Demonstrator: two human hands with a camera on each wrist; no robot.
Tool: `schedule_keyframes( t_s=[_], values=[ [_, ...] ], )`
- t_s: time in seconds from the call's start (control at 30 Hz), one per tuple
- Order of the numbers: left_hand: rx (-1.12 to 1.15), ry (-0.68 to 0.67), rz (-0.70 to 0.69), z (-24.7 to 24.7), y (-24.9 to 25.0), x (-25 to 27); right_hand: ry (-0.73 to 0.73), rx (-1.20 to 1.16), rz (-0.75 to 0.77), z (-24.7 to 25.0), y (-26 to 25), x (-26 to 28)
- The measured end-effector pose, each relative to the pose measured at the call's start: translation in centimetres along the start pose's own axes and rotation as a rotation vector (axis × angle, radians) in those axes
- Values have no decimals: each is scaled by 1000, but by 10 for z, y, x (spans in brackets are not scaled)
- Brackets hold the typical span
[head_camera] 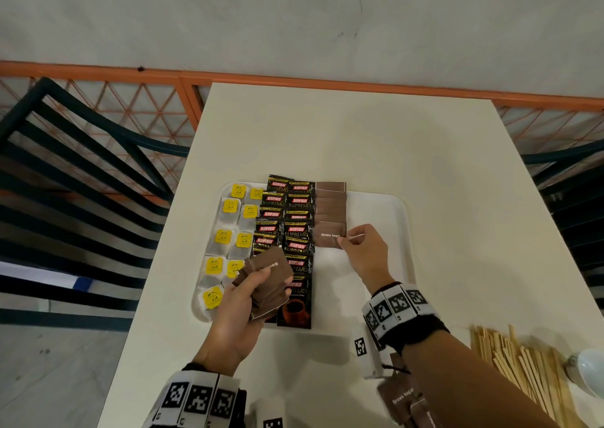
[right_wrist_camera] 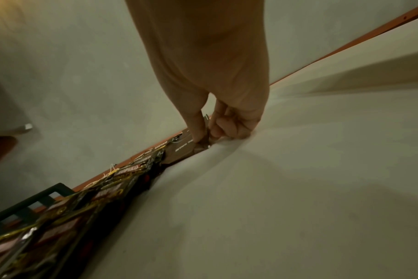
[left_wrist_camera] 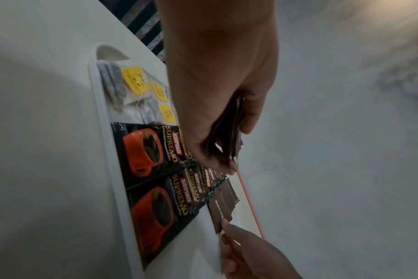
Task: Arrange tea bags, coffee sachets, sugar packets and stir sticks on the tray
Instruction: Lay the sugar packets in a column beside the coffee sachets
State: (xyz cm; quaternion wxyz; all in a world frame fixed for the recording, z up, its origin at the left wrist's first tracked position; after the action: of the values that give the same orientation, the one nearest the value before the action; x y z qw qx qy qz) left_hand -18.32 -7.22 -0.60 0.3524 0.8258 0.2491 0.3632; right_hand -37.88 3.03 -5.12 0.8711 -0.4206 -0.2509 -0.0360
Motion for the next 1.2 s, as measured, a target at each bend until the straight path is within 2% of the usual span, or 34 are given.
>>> schedule_keyframes(
  t_s=[0.13,0.2,0.33,0.4,0.53,0.63,0.8,0.9,1.0,1.1,1.2],
  values=[
    [-23,21,12,-2,-4,-3,-40,2,76,1,-12,21],
    [-34,9,10,-5,-6,-4,-188,42,134,-3,-20,38],
    [-78,-21,-6,-6,-9,-5,-628,35,159,-10,-28,74],
    [-97,-39,-6,-6,-10,-5,-702,-13,181,-12,-27,81],
    [-86,-9,6,-2,-12,-5,-654,-1,188,-10,-22,79],
    [-59,14,5,3,-11,-8,-627,123,233,-4,-22,77],
    [-160,-113,13,-2,-8,-5,-705,231,324,0,-31,81],
    [-179,-146,9,-7,-9,-2,-665,144,262,-1,-33,81],
    [-85,-101,4,-9,-10,-2,-661,117,195,-4,-29,84],
    [-71,-34,-6,-5,-11,-5,-714,171,208,-11,-19,89],
    [-87,-16,-6,-2,-13,-7,-673,84,207,-13,-14,86]
  ],
)
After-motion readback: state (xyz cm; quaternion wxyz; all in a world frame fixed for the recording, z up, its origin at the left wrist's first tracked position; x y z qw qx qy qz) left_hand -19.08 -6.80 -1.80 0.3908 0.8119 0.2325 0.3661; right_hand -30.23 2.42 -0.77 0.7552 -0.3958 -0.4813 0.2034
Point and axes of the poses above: each hand's wrist, its own x-axis away from the middle knuckle, its own z-axis out of the back of the hand, y = z × x, the point moved 3 cm from there along -x, towards the middle knuckle, and after that the axes turned 13 degrees about -z, right-handed, at the moved point
